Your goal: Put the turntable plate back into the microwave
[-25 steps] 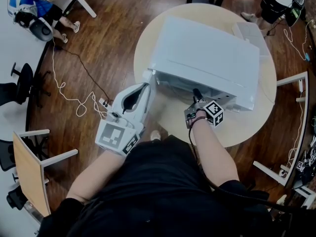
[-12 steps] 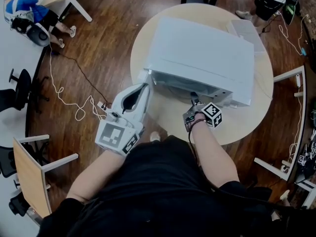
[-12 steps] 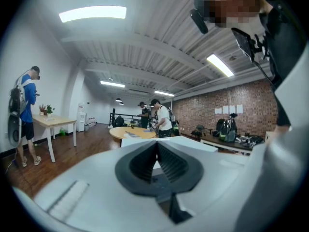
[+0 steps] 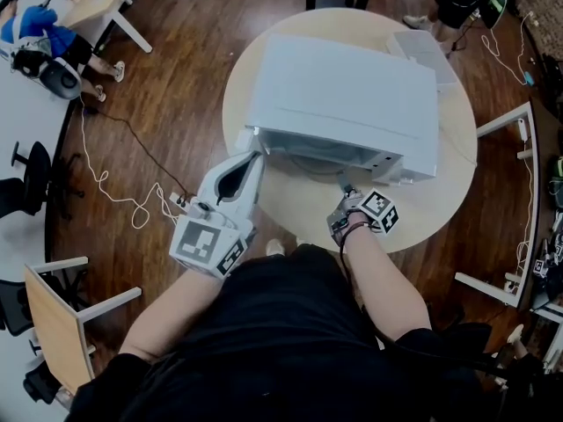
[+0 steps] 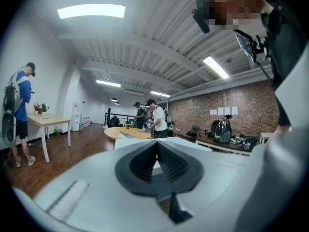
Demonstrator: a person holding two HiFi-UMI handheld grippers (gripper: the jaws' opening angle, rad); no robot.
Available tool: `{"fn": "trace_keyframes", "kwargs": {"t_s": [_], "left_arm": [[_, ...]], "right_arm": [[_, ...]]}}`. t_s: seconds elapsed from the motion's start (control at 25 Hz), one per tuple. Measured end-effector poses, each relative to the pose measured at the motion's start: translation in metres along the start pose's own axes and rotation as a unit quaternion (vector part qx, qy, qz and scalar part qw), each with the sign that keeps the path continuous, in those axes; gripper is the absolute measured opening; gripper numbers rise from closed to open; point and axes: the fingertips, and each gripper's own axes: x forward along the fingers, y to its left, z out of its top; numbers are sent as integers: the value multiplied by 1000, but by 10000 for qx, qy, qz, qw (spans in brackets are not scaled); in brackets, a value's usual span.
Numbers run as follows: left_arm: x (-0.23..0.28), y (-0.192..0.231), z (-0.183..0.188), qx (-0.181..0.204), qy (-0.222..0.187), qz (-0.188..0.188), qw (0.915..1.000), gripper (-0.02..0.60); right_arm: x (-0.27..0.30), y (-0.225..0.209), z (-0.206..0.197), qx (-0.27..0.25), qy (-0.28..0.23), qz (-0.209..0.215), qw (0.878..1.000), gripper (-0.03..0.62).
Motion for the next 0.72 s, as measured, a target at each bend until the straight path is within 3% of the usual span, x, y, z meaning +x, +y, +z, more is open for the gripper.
{"fn": "trace_keyframes", "kwargs": {"t_s": [0.16,0.32,0.56,0.72], "left_arm": [[-3,-3,-5,-2,30,-73,10000,3],[-5,-5,-7,-27,15,-105,9999,3],[-5,-11,-9,-31,-25,-172,9998,3],[-6,-11,-11,-53,-40,-175,9998,3]], "right_arm": [[-24,10,0,-639,45,25,9979,229],[-51,28,11,-1575,-77,102,9874,229],[-84,48,35,-2933,-549,108,9544,187],[-102,78,38,-3815,-801,256,9205,159]]}}
